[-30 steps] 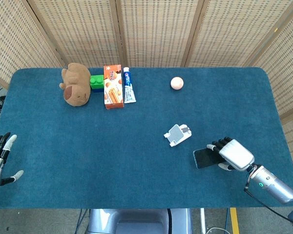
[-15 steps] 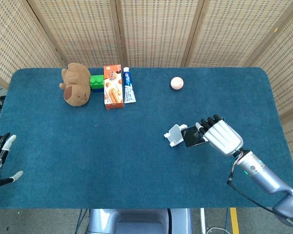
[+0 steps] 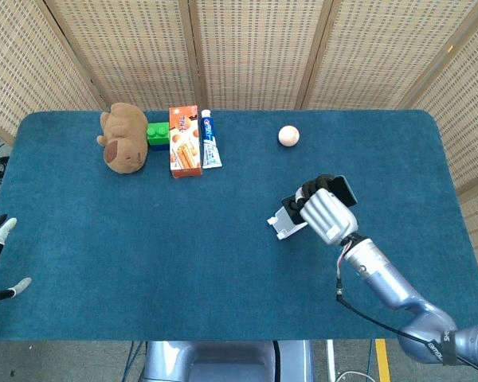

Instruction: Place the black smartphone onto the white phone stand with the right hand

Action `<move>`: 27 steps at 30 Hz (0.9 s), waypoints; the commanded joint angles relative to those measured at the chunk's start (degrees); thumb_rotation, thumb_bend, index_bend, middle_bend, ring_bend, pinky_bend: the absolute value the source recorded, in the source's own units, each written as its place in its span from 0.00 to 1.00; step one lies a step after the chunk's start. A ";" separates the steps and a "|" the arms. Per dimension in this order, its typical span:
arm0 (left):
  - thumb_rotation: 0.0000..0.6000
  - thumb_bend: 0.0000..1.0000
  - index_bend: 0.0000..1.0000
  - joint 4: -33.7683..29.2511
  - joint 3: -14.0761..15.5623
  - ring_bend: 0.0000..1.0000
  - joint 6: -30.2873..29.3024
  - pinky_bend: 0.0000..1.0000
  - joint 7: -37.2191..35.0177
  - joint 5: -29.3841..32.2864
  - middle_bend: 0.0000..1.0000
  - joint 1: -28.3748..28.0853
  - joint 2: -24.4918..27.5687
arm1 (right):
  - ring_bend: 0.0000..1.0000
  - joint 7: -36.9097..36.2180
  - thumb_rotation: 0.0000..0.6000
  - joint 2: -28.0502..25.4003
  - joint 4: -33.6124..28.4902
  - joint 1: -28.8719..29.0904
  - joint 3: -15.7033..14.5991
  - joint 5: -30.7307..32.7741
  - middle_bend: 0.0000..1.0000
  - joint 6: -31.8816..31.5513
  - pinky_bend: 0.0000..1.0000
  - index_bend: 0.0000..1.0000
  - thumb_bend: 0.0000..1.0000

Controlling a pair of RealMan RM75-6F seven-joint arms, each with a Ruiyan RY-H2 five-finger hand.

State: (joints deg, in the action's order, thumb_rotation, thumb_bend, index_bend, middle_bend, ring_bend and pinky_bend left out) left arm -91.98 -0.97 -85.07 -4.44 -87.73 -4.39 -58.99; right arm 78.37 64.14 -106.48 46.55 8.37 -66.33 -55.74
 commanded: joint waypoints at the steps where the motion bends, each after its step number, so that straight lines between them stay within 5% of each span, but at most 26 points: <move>1: 1.00 0.00 0.00 0.05 0.00 0.00 0.36 0.00 -0.58 0.13 0.00 -0.14 0.31 | 0.42 6.22 1.00 2.90 -3.90 3.00 0.07 5.53 0.46 -1.00 0.38 0.47 0.54; 14: 1.00 0.00 0.00 -0.02 0.31 0.00 0.82 0.00 -1.89 -0.17 0.00 -0.28 1.09 | 0.42 31.08 1.00 10.93 -8.23 11.88 -2.22 27.11 0.46 -14.29 0.38 0.47 0.54; 27: 1.00 0.00 0.00 -0.10 -0.22 0.00 2.63 0.00 -1.82 1.50 0.00 -1.10 1.13 | 0.42 33.47 1.00 15.54 -3.87 17.67 -5.83 35.17 0.45 -17.49 0.38 0.47 0.54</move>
State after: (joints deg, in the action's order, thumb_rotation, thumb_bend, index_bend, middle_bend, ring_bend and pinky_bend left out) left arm -92.05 -1.15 -82.51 -6.31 -86.31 -5.45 -57.85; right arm 111.98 79.49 -110.61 64.02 2.77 -31.36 -73.21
